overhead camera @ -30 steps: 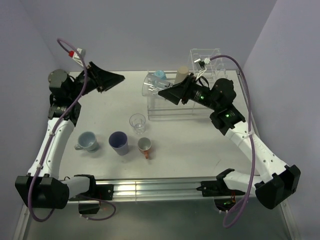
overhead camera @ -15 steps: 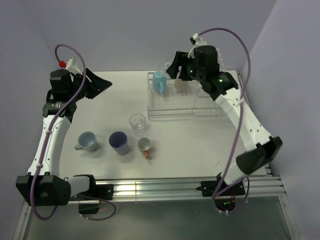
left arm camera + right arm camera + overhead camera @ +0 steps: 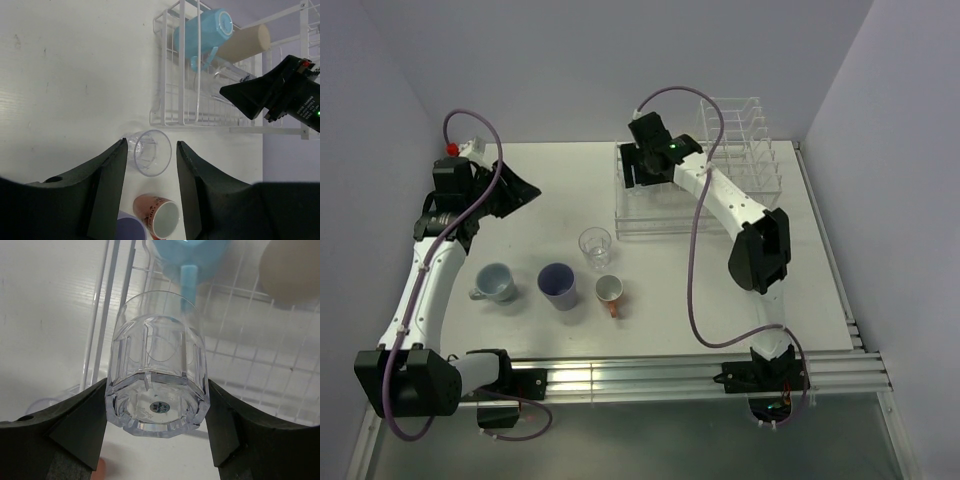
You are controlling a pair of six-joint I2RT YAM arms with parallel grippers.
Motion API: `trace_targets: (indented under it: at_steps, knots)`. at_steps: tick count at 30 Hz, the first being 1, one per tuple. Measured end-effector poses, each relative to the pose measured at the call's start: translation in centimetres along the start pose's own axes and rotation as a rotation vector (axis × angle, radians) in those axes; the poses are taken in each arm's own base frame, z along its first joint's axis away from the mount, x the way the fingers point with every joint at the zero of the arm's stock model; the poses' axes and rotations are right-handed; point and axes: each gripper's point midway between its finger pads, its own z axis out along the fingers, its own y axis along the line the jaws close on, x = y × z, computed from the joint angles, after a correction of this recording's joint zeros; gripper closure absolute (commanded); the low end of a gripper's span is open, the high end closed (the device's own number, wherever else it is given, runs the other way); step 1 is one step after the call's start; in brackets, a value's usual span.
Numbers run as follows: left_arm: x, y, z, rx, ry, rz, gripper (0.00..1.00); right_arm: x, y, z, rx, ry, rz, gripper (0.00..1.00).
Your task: Load the cups into the dish rack
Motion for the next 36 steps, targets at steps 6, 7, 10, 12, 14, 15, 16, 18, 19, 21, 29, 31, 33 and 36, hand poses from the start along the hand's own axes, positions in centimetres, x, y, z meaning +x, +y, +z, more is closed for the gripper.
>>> trace_targets:
  at_steps: [6,7,10,12,14,15,16,18,19,21,29,31,33,36]
  knots:
    - [0.9,0.8,0.3,-0.014,0.019,0.004,0.51,0.4,1.0,2.1,0.012,0.024,-0.031,1.00]
    - [1.0,0.9,0.3,-0.016,0.023,0.003,0.51,0.5,1.0,2.4,0.016,0.028,-0.033,1.00]
    - [1.3,1.2,0.4,-0.020,0.029,0.007,0.51,0.8,0.8,2.8,0.028,0.044,-0.037,1.00]
    - [1.3,1.2,0.4,-0.020,0.028,0.009,0.51,0.9,0.8,3.1,0.031,0.048,-0.040,1.00]
    - [1.3,1.2,0.4,-0.019,0.028,0.011,0.51,1.0,0.8,3.5,0.032,0.051,-0.041,1.00]
    - [1.2,1.2,0.4,-0.018,0.026,0.014,0.51,1.1,0.8,3.8,0.034,0.056,-0.042,1.00]
    - [1.2,1.1,0.4,-0.017,0.025,0.015,0.51,1.3,0.9,4.0,0.034,0.060,-0.043,1.00]
    - [1.2,1.2,0.5,-0.017,0.024,0.018,0.51,1.6,0.9,4.6,0.036,0.070,-0.045,1.00]
    - [1.2,1.2,0.5,-0.016,0.024,0.018,0.51,1.8,0.9,4.9,0.038,0.077,-0.046,1.00]
    - [1.3,1.2,0.5,-0.017,0.024,0.018,0.51,2.3,0.8,5.4,0.042,0.092,-0.049,1.00]
    - [1.5,1.4,0.6,-0.020,0.029,0.018,0.51,2.1,0.9,5.7,0.044,0.089,-0.049,0.92]
    - [1.5,1.4,0.6,-0.020,0.030,0.019,0.51,2.0,0.9,5.8,0.044,0.087,-0.049,0.80]
    - [1.5,1.4,0.6,-0.020,0.030,0.020,0.51,2.0,0.9,5.8,0.044,0.088,-0.049,0.68]
    - [1.5,1.5,0.7,-0.021,0.032,0.020,0.51,2.0,1.0,5.8,0.043,0.087,-0.048,0.54]
